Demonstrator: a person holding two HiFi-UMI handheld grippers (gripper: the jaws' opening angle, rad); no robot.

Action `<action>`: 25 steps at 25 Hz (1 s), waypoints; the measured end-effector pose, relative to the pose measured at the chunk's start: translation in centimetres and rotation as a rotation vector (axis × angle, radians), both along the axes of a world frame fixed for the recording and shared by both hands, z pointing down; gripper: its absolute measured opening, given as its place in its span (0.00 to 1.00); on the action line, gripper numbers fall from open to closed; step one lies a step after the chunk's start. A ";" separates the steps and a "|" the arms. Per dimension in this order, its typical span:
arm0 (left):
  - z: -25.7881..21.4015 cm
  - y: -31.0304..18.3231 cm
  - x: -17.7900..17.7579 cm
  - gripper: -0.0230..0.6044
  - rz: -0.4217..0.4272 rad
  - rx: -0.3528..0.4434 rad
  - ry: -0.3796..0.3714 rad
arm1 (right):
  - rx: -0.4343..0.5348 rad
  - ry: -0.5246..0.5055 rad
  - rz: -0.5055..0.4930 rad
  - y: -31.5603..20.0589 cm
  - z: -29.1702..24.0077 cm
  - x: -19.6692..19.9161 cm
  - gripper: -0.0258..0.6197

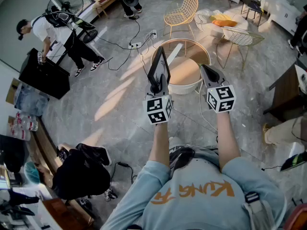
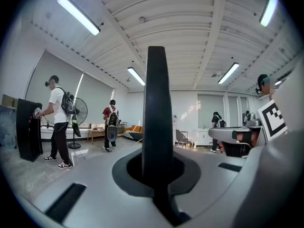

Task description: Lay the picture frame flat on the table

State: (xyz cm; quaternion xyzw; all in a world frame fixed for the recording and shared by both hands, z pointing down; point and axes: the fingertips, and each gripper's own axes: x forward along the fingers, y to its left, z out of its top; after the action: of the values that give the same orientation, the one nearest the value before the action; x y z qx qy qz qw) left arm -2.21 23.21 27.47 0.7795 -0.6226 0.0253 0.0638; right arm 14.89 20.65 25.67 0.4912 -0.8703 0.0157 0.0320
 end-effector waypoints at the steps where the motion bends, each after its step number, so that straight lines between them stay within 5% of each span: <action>1: -0.2 0.0 0.2 0.08 0.002 0.002 -0.003 | 0.003 0.004 -0.005 0.1 -0.1 0.0 0.04; 25: -2.1 -0.9 2.3 0.08 0.026 0.043 -0.005 | -0.020 -0.130 0.050 -1.8 -1.0 4.3 0.04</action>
State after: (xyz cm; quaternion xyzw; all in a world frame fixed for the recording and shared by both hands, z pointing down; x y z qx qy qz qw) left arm 0.08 22.32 25.35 0.7887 -0.6129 0.0147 0.0453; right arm 19.23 18.88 24.64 0.5105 -0.8577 0.0570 -0.0204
